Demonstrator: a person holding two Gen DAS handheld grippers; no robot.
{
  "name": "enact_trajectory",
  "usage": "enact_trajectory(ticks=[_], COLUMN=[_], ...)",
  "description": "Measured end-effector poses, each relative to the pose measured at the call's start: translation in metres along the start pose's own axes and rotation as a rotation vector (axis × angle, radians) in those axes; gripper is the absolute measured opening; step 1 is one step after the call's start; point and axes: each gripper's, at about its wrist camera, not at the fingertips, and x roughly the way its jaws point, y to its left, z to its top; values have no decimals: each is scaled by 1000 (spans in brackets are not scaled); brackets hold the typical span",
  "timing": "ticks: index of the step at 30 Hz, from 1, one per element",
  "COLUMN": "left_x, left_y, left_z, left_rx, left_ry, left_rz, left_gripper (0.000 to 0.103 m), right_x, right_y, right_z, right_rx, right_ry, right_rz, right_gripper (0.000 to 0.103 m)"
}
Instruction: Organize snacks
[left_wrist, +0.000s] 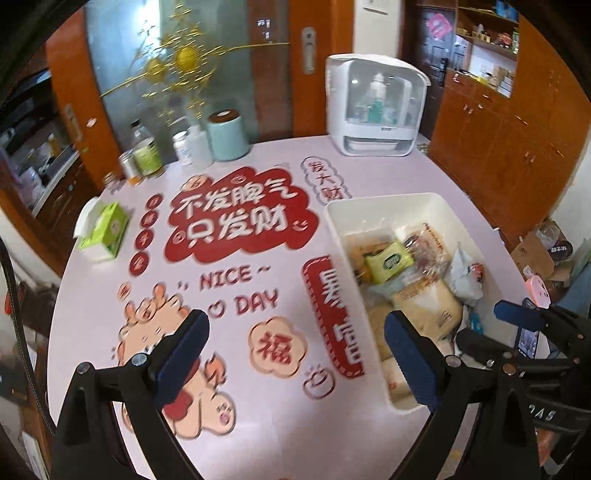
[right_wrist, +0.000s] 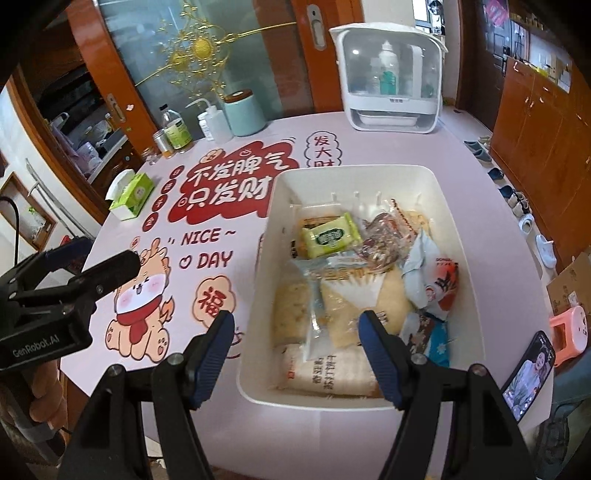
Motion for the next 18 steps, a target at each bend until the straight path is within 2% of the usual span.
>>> enact_trajectory(ticks=[7,11,18], left_x=[-19,-31,-53], left_y=[32,43,54], left_z=[-26,-36,-45], left_rx=[-79,-114,-159], left_ry=[36,29,11], left_rz=[40,74,136], left_gripper=[95,95,95], right_x=[-13,-22,-43], right_y=[27,43,67], right_z=[-12,-9,-3], right_rx=[-6,5,-15], right_ry=[-33,-50,-105], right_rz=[-6,33,29], right_gripper=[70,70,71])
